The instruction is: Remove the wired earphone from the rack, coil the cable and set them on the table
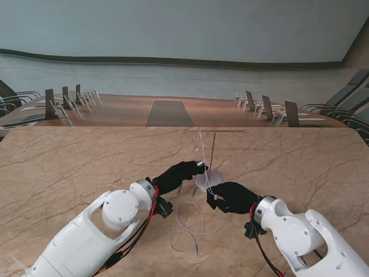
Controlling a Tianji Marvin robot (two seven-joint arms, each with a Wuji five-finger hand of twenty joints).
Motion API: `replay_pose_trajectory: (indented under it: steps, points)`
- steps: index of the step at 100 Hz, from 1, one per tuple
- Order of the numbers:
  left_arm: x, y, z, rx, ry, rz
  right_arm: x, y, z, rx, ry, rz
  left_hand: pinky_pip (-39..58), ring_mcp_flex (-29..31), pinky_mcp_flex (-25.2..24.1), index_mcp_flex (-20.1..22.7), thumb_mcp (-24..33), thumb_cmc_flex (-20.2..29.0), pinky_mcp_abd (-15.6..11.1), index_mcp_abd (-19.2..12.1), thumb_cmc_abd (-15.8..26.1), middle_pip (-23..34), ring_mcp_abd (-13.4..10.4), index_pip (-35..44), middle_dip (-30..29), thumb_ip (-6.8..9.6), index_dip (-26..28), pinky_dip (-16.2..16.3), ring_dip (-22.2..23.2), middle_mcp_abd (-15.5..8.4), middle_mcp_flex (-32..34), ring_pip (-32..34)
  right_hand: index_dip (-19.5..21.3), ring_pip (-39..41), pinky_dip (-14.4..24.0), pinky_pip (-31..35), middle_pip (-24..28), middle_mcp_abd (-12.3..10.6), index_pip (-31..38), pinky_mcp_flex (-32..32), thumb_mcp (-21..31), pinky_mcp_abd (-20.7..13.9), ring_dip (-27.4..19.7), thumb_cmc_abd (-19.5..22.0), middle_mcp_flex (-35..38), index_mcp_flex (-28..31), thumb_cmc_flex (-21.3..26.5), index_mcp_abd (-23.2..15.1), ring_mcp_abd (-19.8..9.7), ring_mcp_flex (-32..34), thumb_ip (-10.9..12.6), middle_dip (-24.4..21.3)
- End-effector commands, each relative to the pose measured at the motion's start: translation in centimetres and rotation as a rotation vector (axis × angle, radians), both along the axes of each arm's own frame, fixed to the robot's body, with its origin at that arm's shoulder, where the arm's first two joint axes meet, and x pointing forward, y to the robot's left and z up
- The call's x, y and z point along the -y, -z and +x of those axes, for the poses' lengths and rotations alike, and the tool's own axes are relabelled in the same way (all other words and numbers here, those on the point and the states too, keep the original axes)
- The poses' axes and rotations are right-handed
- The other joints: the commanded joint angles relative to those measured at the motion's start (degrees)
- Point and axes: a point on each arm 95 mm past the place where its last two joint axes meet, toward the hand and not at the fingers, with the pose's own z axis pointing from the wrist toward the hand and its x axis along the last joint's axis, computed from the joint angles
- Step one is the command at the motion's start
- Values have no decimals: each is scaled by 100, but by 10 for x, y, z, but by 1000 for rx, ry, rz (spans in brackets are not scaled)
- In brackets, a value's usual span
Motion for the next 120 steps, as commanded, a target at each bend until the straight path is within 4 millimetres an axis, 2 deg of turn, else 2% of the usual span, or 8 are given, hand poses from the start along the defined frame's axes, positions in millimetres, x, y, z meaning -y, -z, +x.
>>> replay_pose_trajectory:
  steps: [1, 50, 91, 120]
  points:
    - [4, 1, -2, -13, -8, -19, -3, 0, -2, -6, -8, 0, 187, 91, 72, 93, -99, -137, -75, 85, 109, 64, 84, -219, -45, -169, -32, -7, -84, 22, 87, 104, 100, 264, 143, 331, 224, 584, 237, 39, 222, -71, 58, -222, 91, 156, -125, -120, -14, 298, 209, 75]
    - [18, -2, -2, -43, -47, -117, -12, 0, -4, -37, -39, 0, 519, 418, 382, 272, -127, -129, 109, 123, 9, 166, 237, -153, -15, -185, 45, 102, -125, 60, 388, 347, 88, 295, 156, 357, 248, 593, 253, 53, 234, -62, 47, -233, 112, 167, -137, -123, -8, 319, 244, 84]
    - [28, -5, -4, -58, -50, -193, -17, 4, -4, -62, -35, -4, 897, 835, 751, 723, -112, -133, 420, 204, 19, 297, 521, 28, 8, -186, 134, 264, -54, 190, 873, 591, 72, 320, 166, 379, 265, 597, 256, 65, 241, -57, 41, -241, 135, 179, -143, -115, 2, 341, 276, 88]
    - [35, -8, -3, -71, -49, -250, -19, 8, -3, -82, -26, -15, 1046, 1120, 924, 698, -106, -104, 512, 107, -14, 394, 613, 9, 77, -184, 152, 325, -6, 196, 1098, 711, 60, 341, 173, 398, 277, 611, 264, 67, 243, -51, 37, -239, 146, 184, -149, -113, 7, 348, 293, 84]
